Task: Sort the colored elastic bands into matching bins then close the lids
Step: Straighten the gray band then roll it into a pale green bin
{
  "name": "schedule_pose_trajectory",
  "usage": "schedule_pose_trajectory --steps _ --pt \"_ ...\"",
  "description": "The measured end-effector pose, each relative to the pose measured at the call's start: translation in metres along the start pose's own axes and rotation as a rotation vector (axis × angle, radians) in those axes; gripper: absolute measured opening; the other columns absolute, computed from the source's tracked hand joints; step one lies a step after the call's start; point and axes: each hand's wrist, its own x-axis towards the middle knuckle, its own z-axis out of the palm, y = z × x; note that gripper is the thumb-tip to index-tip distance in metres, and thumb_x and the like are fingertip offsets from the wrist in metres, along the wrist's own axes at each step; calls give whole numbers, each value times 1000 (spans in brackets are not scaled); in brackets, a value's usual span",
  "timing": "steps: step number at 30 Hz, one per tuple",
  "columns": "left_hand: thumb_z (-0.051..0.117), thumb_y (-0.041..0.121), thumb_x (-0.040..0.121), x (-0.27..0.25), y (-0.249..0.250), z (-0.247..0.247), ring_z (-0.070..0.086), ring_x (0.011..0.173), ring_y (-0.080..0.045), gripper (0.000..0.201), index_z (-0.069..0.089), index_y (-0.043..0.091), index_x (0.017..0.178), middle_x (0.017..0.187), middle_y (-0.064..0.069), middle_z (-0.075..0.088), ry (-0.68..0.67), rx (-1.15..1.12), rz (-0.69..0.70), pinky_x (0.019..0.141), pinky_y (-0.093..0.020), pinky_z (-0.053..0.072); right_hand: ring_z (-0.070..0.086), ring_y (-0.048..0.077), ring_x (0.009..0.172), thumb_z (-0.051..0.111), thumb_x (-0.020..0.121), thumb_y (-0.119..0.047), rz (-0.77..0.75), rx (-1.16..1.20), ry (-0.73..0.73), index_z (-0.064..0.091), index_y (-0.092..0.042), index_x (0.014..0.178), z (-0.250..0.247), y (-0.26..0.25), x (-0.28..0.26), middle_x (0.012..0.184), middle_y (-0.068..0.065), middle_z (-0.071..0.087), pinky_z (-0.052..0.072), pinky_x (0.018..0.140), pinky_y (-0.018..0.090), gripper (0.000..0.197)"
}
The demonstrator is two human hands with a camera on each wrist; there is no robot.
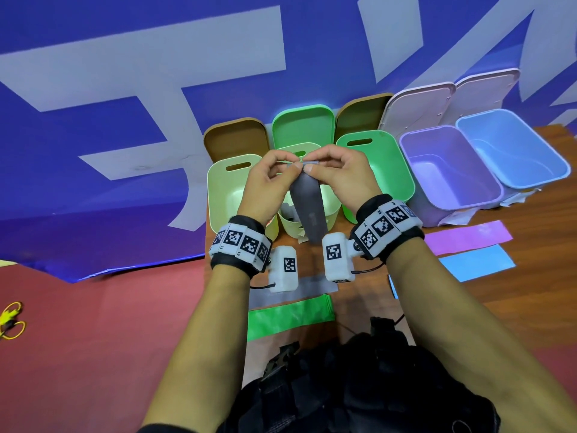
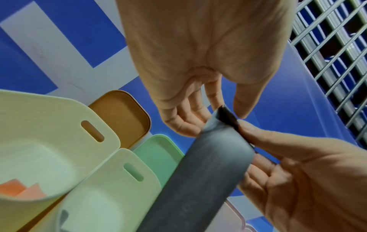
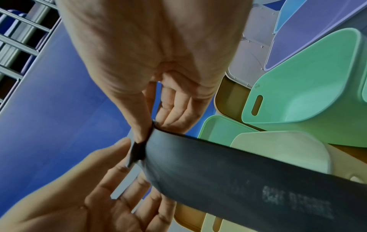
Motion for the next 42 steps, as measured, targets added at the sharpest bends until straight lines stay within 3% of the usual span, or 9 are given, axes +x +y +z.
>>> schedule_pose_trajectory --steps 5,10,16,20,24,31,37,40,42 --pt "65 16 91 2 -1 1 62 81 -14 9 68 24 88 86 -2 68 -30 40 12 76 -31 48 65 9 80 74 82 3 -16 4 1 72 3 98 0 0 0 88 8 71 55 78 21 17" --pt "68 9 86 1 0 -1 66 95 -28 12 68 19 92 99 -20 70 -24 3 0 85 -35 51 65 8 78 69 79 10 0 15 -19 71 6 98 0 -1 1 84 5 71 52 74 19 19" --pt "65 -5 88 3 5 -3 67 92 -15 15 65 6 97 97 -12 69 -7 -15 -7 78 -20 52 67 17 84 65 89 1 39 110 -28 70 -5 95 5 -1 3 92 13 70 59 80 30 10" --pt "67 -3 87 5 1 -8 67 93 -20 15 67 8 98 101 -20 70 4 -15 -12 81 -28 55 67 18 84 71 86 0 37 80 4 70 -7 93 4 3 7 91 15 71 59 83 31 10" --pt "68 1 88 5 -2 -9 68 85 -21 13 69 10 98 90 -15 73 12 -37 -56 80 -37 56 66 12 81 72 84 2 19 54 36 71 -5 94 4 5 9 86 7 71 56 81 24 12" --pt "68 -4 85 7 -3 -8 67 86 -19 16 68 6 98 94 -17 72 43 -1 -37 76 -26 53 68 7 79 72 82 5 10 39 31 70 -9 90 5 6 11 86 3 72 53 77 20 17" --pt "63 -11 84 6 3 -7 66 89 -12 18 66 1 97 94 -10 68 41 11 3 77 -18 51 66 18 86 70 86 0 27 60 -15 70 -11 94 8 8 15 90 11 70 57 86 35 13" --pt "63 -8 85 7 3 -9 64 90 -14 20 66 8 98 96 -11 67 22 26 11 78 -22 51 65 16 82 71 85 1 15 28 -1 71 -7 95 9 8 16 88 9 69 57 81 29 13" --pt "63 -2 87 8 1 -10 61 85 -17 20 65 13 100 92 -22 66 15 24 -27 74 -26 50 65 12 80 71 84 3 5 23 11 71 -2 97 10 6 16 87 7 70 55 79 22 14"
